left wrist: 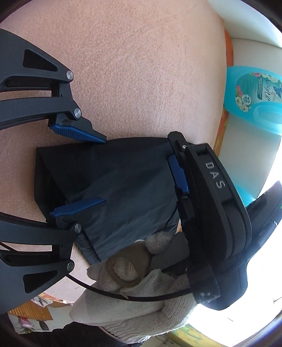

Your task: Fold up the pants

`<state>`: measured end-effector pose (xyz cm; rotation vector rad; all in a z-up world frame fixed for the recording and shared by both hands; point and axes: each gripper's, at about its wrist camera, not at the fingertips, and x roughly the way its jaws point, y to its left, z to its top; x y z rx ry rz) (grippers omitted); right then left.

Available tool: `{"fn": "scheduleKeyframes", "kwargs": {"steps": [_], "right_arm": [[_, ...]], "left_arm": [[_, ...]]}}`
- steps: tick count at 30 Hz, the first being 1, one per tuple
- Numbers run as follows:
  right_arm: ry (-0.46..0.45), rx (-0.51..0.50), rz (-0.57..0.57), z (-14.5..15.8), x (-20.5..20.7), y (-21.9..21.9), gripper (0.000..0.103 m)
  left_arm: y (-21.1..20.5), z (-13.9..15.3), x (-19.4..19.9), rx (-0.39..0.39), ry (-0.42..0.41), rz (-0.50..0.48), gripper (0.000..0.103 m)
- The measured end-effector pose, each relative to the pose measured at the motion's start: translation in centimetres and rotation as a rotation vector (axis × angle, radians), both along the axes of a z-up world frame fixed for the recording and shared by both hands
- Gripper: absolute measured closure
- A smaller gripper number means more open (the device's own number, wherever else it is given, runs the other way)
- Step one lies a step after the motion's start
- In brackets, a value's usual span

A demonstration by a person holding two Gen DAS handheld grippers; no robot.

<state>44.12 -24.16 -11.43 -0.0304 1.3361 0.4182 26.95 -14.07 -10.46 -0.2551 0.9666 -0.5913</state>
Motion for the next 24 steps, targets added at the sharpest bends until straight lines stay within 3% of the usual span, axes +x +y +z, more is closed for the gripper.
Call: {"fn": "scheduleKeyframes", "kwargs": {"steps": [3,10,13,18,22,24], "right_arm": [[0.029,-0.066,0.005,-0.5,0.5,1.2,0.061],[-0.001,-0.188,0.070,-0.5,-0.1,3.2,0.059],[-0.030,-0.216,0.088,-0.3,-0.4,3.1,0.070],[-0.034,-0.132,0.072,0.5,-1.2,1.1,0.094],[-0.049,-0.056,0.041,1.7,-1.7,-0.4,0.097],[-0.057,-0.022,0.034,2.4,-1.9,-1.1,0.098]], "left_arm": [[-0.1,0.2,-0.2,-0.008,-0.008,-0.005,0.054],[-0.3,0.6,-0.7,-0.011,-0.017,-0.013,0.054],[-0.6,0.9,-1.4,-0.002,-0.039,-0.024,0.054],[-0.9,1.0,-1.9,0.040,-0.047,-0.001,0.054],[-1.3,0.9,-3.0,0.127,-0.060,0.022,0.053],[-1.3,0.5,-2.7,0.115,-0.028,0.024,0.053]]}}
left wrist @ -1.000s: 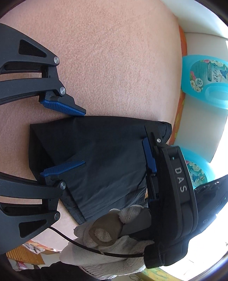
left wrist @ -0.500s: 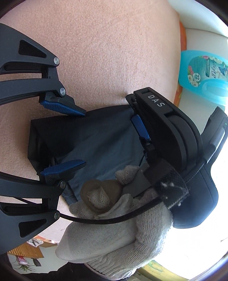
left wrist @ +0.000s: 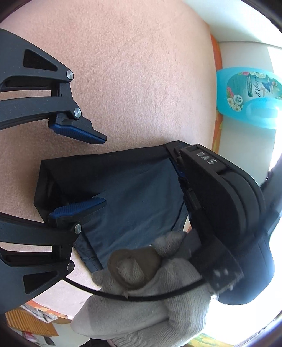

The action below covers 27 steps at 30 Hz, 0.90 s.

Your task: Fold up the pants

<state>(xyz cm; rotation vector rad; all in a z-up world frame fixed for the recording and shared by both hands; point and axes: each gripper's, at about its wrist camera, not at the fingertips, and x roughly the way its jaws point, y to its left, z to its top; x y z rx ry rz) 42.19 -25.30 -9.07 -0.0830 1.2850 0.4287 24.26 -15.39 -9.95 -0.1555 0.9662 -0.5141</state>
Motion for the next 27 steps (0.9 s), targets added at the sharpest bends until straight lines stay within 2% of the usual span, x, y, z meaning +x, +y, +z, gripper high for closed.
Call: {"fn": "scheduleKeyframes", "kwargs": {"steps": [2,5,7,10,16,21,27], "right_arm": [[-0.015,0.030,-0.007,0.9,-0.4,-0.8,0.098],[-0.032,0.067,-0.017,2.1,-1.0,-2.0,0.099],[-0.045,0.085,-0.023,2.6,-1.7,-2.0,0.099],[-0.073,0.119,-0.035,3.3,-1.4,-1.9,0.099],[-0.139,0.212,-0.068,6.1,-2.2,-5.2,0.099],[-0.199,0.277,-0.112,8.8,-3.9,-9.8,0.099],[-0.263,0.319,-0.200,10.4,-5.4,-16.9,0.099]], "left_arm": [[0.2,-0.2,0.1,-0.040,0.010,0.003,0.053],[-0.2,0.1,-0.3,-0.059,-0.009,-0.016,0.082],[-0.6,0.8,-1.0,-0.069,-0.043,-0.028,0.090],[-1.1,2.1,-1.8,-0.091,-0.083,-0.037,0.091],[-3.2,5.3,-2.9,-0.115,-0.158,-0.084,0.092],[-6.5,7.9,-3.2,-0.126,-0.221,-0.158,0.092],[-11.6,9.7,-3.3,-0.152,-0.257,-0.251,0.092]]}}
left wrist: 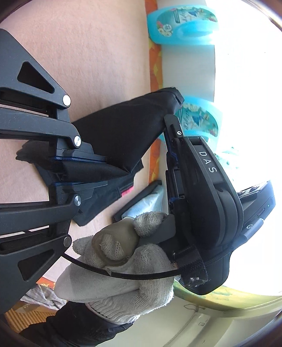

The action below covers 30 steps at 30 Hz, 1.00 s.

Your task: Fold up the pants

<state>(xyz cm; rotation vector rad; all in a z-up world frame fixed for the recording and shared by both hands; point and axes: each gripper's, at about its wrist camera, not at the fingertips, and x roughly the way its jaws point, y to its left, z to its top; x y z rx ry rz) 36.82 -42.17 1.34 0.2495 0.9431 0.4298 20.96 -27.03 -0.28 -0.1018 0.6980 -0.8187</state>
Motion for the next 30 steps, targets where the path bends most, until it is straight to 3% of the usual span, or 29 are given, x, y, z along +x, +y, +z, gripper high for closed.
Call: {"fn": "scheduleKeyframes", "kwargs": {"steps": [9,16,24,30], "right_arm": [[0.003,0.039,-0.147,-1.7,-2.4,-11.2,0.100],[0.059,0.070,-0.249,-6.1,-3.9,-18.4,0.100],[0.125,0.100,-0.290,-11.6,-4.2,-21.4,0.100],[0.143,0.098,-0.294,-13.5,-3.9,-21.6,0.100]], "left_arm": [[-8.2,-1.6,1.9,0.003,0.038,-0.146,0.092],[-14.8,-3.8,3.5,0.055,0.062,-0.236,0.092],[-18.1,-7.3,3.8,0.137,0.106,-0.291,0.092],[-19.1,-7.6,3.6,0.165,0.135,-0.320,0.092]]}}
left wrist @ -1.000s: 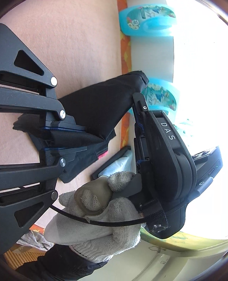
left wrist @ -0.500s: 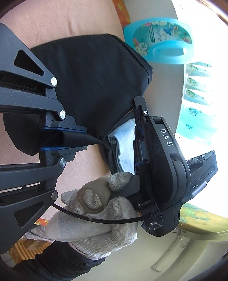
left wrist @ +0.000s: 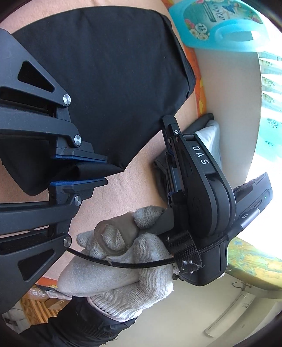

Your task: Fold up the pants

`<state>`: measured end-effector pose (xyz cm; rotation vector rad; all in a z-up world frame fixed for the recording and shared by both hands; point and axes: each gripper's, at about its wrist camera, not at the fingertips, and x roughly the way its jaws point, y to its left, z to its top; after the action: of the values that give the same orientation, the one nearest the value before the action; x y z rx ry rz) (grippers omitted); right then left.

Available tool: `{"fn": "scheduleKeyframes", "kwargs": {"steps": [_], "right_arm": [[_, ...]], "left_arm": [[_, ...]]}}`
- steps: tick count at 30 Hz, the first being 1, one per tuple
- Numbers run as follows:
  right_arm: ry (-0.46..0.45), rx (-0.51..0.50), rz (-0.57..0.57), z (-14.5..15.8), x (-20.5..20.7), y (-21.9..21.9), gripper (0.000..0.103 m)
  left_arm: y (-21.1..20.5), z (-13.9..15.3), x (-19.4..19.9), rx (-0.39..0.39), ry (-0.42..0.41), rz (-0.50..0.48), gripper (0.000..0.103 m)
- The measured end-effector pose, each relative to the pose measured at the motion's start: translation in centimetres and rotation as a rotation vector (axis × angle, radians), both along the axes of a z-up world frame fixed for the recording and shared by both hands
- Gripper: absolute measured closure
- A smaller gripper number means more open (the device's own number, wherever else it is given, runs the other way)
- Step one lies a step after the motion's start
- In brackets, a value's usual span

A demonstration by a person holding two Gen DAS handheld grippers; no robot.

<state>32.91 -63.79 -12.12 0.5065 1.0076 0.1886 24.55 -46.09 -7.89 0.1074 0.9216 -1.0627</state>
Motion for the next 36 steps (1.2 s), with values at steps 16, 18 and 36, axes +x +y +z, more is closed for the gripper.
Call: {"fn": "scheduleKeyframes", "kwargs": {"steps": [16,18,36], "right_arm": [[-0.025,-0.163,-0.038,0.9,-2.1,-0.2,0.099],[-0.058,-0.152,-0.020,1.8,-3.2,0.1,0.099],[-0.117,-0.230,0.076,1.0,-4.6,3.8,0.044]], "left_arm": [[7.3,3.4,-2.4,0.075,-0.069,-0.012,0.085],[9.1,3.3,-1.8,0.087,-0.108,0.025,0.085],[15.2,-1.4,9.9,0.032,0.157,0.366,0.057]]}}
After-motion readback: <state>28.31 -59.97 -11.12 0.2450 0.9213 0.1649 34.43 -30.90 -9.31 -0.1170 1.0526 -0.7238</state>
